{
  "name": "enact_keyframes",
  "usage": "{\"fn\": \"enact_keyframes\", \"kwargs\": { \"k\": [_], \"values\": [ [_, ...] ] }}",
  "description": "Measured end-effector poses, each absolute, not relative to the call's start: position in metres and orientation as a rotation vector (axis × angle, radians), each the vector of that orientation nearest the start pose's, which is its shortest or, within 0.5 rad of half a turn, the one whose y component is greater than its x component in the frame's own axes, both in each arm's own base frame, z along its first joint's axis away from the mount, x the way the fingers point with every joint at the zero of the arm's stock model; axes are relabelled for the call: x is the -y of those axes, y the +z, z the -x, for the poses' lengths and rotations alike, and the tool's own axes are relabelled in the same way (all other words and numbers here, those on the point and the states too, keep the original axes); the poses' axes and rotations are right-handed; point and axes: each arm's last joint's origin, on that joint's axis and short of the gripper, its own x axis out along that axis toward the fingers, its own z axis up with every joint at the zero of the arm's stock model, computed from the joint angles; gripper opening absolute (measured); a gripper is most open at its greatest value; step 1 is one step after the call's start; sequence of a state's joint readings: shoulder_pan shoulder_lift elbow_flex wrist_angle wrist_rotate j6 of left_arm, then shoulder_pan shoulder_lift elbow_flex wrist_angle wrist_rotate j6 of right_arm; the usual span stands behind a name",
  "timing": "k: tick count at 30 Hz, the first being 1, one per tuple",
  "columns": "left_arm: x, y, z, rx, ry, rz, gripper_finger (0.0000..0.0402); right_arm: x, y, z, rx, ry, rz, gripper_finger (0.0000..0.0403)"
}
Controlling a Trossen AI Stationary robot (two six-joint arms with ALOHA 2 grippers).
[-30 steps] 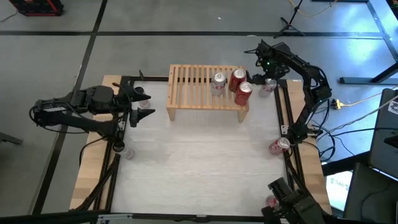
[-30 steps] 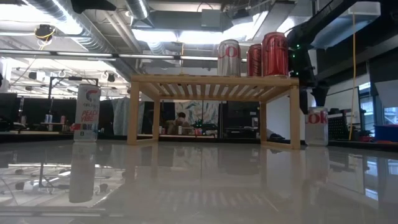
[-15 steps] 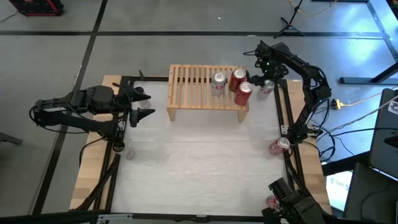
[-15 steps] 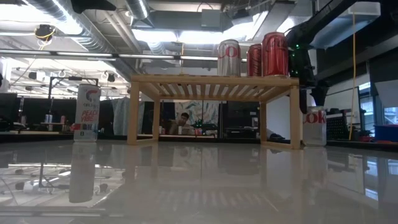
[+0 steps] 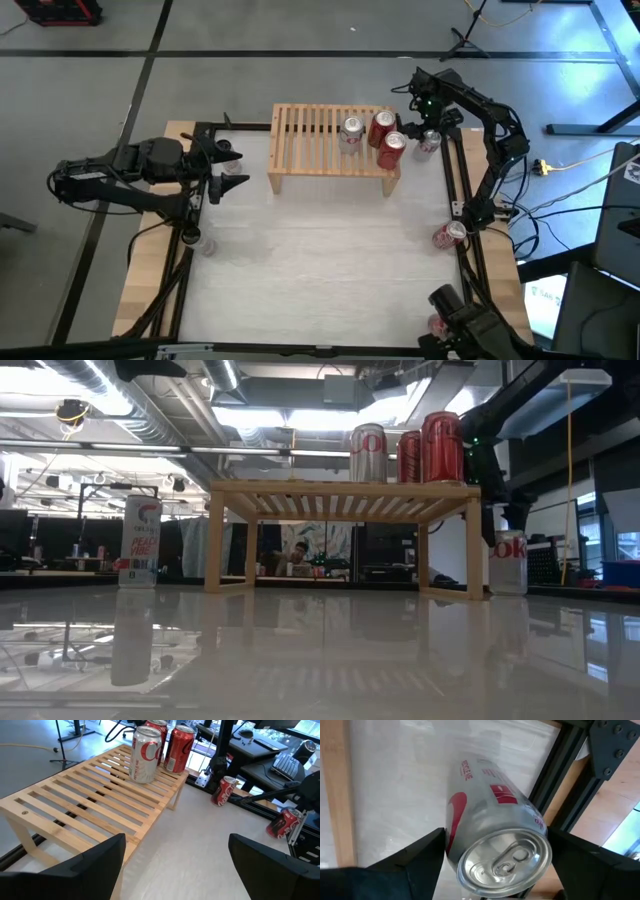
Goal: Place canned beverage on shelf
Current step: Put the silver soda can on the shelf aligned with the other silver soda can
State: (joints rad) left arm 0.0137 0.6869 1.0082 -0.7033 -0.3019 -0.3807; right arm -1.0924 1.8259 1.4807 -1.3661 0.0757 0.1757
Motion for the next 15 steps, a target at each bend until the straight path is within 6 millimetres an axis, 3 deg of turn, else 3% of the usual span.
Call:
{"fn": "enact_keyframes", "kwargs": {
  "k": [8,15],
  "values": [
    [-0.0102,0.3697,-0.1178,-0.318,0.378,0.303,0.0348,0.2873,0.236,-0.1459,-1.534,-1.007,-0.993,0.0318],
    [-0.0102,0.3698,-0.1177,-0.318,0.377,0.301,0.0348,0.2842,0.2418,-0.1444,-1.512,-1.009,-0.986,0.0261]
  ]
}}
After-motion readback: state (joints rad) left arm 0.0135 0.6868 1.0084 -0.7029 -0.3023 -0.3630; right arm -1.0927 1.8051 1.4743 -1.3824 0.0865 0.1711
